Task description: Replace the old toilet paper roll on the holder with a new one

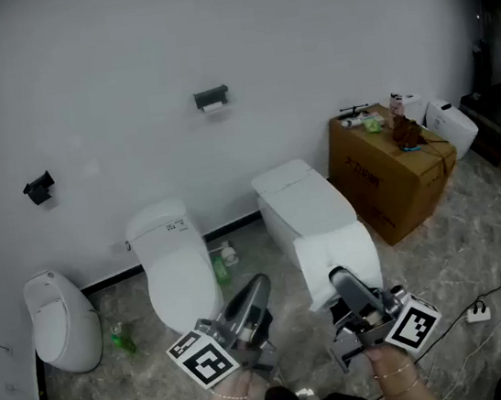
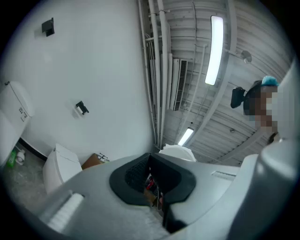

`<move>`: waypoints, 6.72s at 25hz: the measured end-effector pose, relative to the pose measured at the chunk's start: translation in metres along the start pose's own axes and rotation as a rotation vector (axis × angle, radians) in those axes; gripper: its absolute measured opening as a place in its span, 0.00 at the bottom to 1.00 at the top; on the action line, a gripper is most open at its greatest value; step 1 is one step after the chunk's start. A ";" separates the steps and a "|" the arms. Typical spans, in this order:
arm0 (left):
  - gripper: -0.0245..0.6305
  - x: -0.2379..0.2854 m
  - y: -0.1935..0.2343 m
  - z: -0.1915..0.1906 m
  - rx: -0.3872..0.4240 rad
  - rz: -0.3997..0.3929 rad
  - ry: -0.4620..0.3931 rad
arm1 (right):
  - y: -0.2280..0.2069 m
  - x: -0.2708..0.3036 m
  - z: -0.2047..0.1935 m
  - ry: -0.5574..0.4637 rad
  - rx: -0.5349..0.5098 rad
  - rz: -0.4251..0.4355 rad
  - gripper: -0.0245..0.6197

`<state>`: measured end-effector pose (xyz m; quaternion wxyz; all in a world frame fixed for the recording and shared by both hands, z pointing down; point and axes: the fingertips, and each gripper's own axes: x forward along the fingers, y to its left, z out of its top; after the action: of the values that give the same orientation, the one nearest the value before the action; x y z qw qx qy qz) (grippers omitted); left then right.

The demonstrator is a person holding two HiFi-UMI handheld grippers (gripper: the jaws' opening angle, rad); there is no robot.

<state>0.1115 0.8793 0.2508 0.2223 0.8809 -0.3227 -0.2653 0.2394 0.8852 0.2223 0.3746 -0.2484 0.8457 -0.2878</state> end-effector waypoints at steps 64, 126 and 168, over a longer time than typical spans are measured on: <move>0.04 0.267 0.407 0.173 0.065 0.050 -0.019 | -0.375 0.383 0.030 0.063 0.062 -0.151 0.74; 0.05 0.577 0.821 0.338 -0.094 -0.028 0.059 | -0.728 0.787 0.139 0.009 0.024 -0.131 0.74; 0.05 0.635 0.890 0.312 -0.193 0.110 0.033 | -0.813 0.817 0.168 0.078 0.090 -0.168 0.74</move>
<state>-0.0662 -0.2417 0.3089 0.3256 0.8407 -0.3397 -0.2679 0.0496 -0.2621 0.2754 0.3268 -0.2899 0.8220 -0.3655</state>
